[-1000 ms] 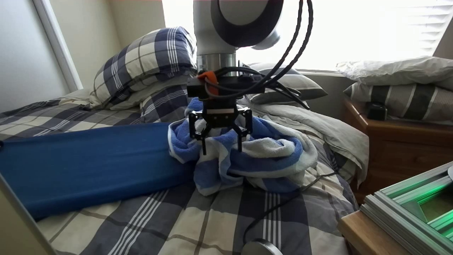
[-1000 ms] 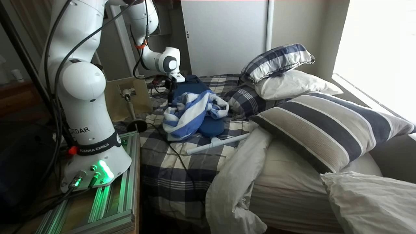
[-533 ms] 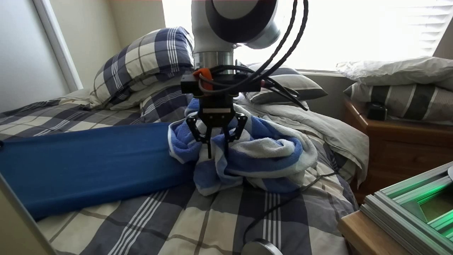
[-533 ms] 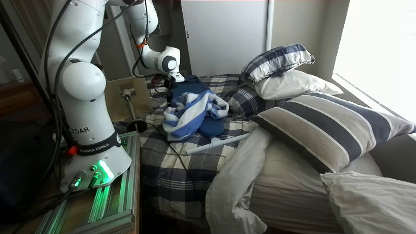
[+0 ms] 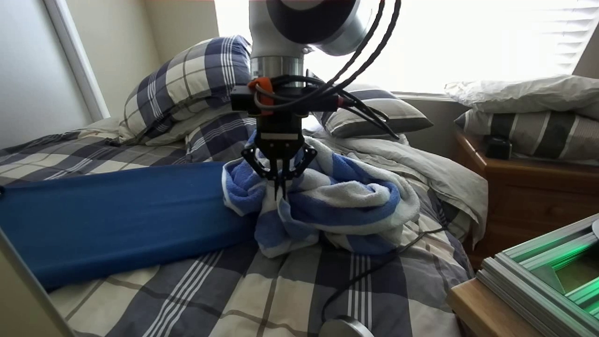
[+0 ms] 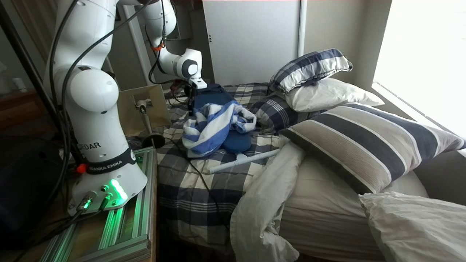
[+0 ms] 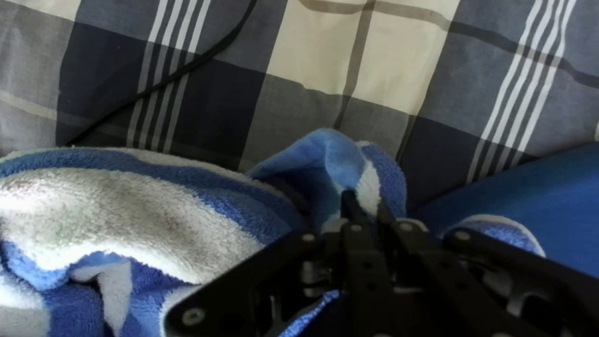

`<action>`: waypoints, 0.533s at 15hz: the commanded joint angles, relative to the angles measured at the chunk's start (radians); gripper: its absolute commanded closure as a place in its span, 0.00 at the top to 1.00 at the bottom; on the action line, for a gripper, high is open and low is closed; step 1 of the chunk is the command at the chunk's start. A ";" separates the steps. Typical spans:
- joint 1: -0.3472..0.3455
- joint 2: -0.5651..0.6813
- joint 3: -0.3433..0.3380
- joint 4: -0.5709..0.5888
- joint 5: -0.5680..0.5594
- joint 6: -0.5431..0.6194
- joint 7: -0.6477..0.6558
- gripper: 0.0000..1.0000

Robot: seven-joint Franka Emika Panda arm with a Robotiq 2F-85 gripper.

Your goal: Lay the towel on the ironing board

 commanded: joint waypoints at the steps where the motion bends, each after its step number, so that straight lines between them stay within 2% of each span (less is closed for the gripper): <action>1: 0.042 -0.101 -0.061 -0.025 -0.055 0.006 0.041 0.01; 4: 0.074 -0.221 -0.125 -0.046 -0.180 0.007 0.123 0.01; 8: 0.059 -0.377 -0.133 -0.031 -0.351 -0.020 0.202 0.01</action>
